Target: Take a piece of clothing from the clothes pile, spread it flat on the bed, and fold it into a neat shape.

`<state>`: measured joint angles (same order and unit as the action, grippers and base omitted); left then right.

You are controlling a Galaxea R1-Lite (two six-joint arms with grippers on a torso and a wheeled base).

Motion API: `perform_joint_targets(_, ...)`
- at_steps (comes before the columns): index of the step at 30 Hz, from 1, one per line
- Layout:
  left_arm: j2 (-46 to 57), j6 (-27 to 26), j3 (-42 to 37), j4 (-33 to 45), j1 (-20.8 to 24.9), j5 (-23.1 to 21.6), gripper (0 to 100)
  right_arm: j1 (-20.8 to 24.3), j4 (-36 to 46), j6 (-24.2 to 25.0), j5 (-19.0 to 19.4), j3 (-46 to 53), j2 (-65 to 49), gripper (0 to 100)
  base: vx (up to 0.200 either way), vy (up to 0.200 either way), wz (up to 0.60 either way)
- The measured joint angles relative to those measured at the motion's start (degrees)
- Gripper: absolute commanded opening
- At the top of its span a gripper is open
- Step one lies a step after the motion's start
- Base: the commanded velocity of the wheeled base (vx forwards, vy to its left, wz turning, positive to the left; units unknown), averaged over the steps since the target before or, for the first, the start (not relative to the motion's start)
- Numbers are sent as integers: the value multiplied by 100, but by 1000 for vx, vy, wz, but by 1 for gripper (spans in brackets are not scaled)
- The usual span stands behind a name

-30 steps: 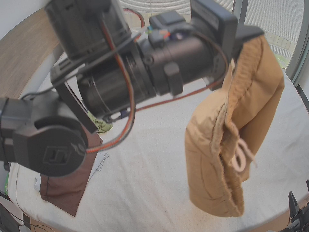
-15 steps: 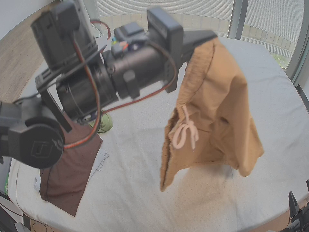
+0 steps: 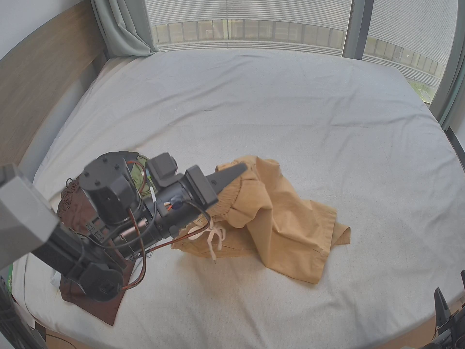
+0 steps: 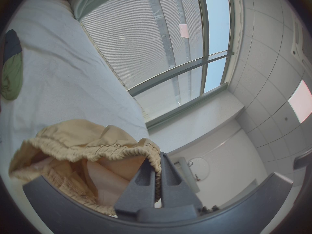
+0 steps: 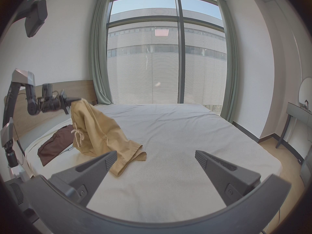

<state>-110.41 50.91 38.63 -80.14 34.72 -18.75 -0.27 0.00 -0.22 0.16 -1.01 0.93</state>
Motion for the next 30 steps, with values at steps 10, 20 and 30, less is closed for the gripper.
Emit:
perform_joint_targets(10,-907,-597,-752,-816,-488,239,0,6,0,0,0,0,0,100,0,0,0)
perform_joint_targets(20,-875,-1684,-1268,-835,-1034,313,0,16,0,-2,0,0,0,100,0,0,0)
perform_joint_targets(30,-513,-1769,-1474,-835,-1118,288,0,27,0,-2,0,0,0,100,0,0,0)
